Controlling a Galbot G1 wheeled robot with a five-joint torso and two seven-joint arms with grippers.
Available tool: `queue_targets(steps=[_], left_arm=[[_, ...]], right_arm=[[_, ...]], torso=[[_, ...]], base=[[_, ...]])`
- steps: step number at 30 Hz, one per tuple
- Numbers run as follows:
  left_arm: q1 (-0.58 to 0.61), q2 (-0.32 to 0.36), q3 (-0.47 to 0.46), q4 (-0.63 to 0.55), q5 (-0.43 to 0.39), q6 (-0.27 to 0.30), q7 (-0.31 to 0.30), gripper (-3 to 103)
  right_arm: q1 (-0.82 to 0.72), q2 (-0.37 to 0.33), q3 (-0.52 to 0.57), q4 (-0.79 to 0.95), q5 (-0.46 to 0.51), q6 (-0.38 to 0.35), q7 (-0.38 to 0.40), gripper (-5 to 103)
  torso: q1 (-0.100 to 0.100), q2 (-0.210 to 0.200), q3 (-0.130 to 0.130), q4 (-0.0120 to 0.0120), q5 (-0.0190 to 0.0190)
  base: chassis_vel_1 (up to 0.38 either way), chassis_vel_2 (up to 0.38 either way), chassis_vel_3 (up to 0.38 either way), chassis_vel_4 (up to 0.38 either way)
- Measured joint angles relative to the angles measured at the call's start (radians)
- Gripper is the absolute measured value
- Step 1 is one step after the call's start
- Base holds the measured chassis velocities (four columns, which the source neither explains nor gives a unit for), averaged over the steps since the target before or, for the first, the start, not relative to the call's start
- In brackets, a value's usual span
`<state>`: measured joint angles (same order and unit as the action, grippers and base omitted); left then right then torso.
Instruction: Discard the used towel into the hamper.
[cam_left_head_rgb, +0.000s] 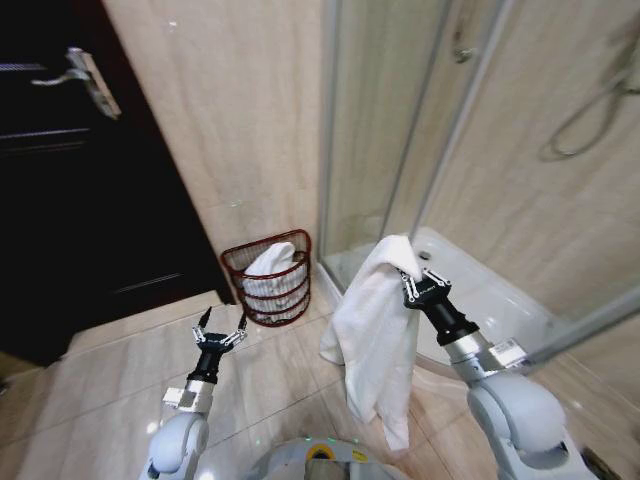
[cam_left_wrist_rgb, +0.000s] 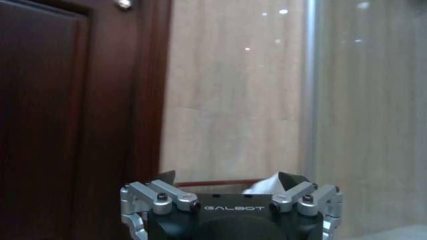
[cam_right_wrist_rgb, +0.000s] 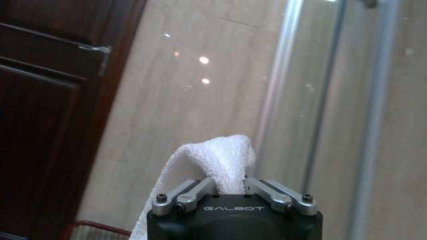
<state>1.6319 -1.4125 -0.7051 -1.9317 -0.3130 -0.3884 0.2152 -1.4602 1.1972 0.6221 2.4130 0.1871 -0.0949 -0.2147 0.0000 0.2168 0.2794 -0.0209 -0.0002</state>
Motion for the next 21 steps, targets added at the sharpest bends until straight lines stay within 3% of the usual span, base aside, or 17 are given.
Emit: queue_targets(steps=[6, 10, 21], left_arm=[[-0.007, -0.001, -0.002, 0.003, 0.001, -0.004, -0.013, 100], [-0.022, -0.015, -0.001, 0.012, 0.018, -0.007, -0.054, 100], [-0.034, -0.037, -0.025, 0.004, 0.045, 0.041, -0.089, 100]], right_arm=[[0.013, 0.000, 0.001, -0.006, 0.003, -0.001, 0.001, 5], [0.027, 0.000, -0.002, -0.017, 0.005, -0.002, 0.001, 5], [0.070, 0.010, 0.005, -0.073, 0.018, 0.022, -0.012, 5]], torso=[[0.000, 0.000, 0.000, 0.0000, 0.0003], [0.000, 0.000, 0.000, 0.0000, 0.0001], [0.007, 0.027, 0.017, 0.0000, 0.0003]], base=[[0.129, 0.128, 0.121, 0.121], [0.119, 0.113, 0.114, 0.135], [0.038, 0.046, 0.043, 0.047]])
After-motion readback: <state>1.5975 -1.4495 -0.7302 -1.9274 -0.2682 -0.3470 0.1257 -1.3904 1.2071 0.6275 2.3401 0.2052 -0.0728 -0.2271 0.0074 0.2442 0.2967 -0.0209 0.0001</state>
